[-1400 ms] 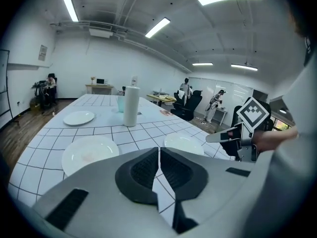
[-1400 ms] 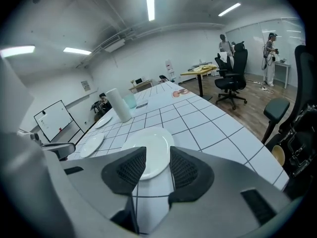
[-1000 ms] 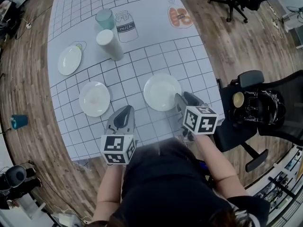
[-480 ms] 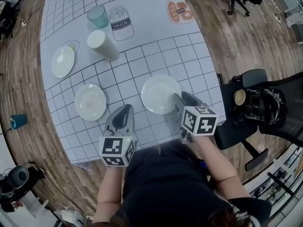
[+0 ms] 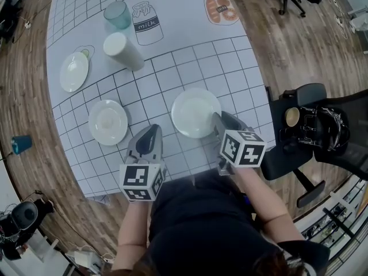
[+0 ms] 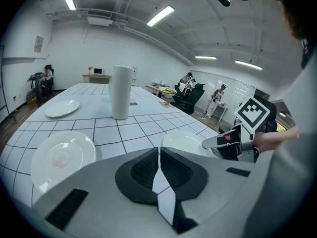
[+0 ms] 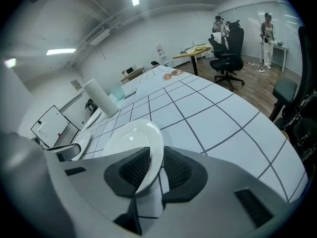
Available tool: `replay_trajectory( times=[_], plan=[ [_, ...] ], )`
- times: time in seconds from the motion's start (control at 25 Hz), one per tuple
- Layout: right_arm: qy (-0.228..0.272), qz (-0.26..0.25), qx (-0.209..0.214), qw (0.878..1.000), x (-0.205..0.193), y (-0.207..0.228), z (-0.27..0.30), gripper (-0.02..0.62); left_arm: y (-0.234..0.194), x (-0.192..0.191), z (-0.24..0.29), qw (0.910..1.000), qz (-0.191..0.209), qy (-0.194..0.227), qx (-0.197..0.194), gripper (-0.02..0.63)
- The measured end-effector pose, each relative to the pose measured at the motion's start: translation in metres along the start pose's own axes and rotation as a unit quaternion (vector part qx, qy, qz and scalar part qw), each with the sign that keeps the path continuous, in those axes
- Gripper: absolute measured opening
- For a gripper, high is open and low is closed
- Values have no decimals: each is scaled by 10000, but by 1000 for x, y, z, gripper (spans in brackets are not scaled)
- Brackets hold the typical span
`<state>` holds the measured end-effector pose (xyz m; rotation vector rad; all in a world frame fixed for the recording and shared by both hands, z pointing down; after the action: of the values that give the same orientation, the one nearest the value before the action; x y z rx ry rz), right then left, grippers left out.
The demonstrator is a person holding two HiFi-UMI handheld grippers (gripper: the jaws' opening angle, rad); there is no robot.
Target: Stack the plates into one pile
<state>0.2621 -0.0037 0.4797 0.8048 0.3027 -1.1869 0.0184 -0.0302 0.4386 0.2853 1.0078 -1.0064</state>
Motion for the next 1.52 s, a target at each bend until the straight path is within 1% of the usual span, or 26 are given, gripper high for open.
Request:
replay_trajectory(
  times=[0.52, 1.08, 1.32, 1.52],
  plan=[
    [174, -15, -49, 9998, 0, -3, -8, 92, -4, -3, -11, 9999, -3, 31, 137, 29],
    [654, 121, 168, 9976, 4, -21, -41, 57, -9, -7, -43, 9989, -24, 286, 379, 29],
    [982, 351, 474, 9934, 4, -31, -54, 41, -10, -9, -61, 9981, -11, 433, 446, 29],
    [1164, 421, 722, 9897, 6, -40, -63, 34, -11, -9, -75, 9971, -39, 567, 515, 29]
  ],
)
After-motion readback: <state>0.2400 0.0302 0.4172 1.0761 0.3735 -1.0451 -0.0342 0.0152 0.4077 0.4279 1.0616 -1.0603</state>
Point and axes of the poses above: the fingertips, and each gripper's own axes: z forward along the fingers, y to its right, x out of its top, the point moved 8 cm from there along -z, backward along the fingers, and after that the axes turned 4 degrees about y, right-handed, at the moved point
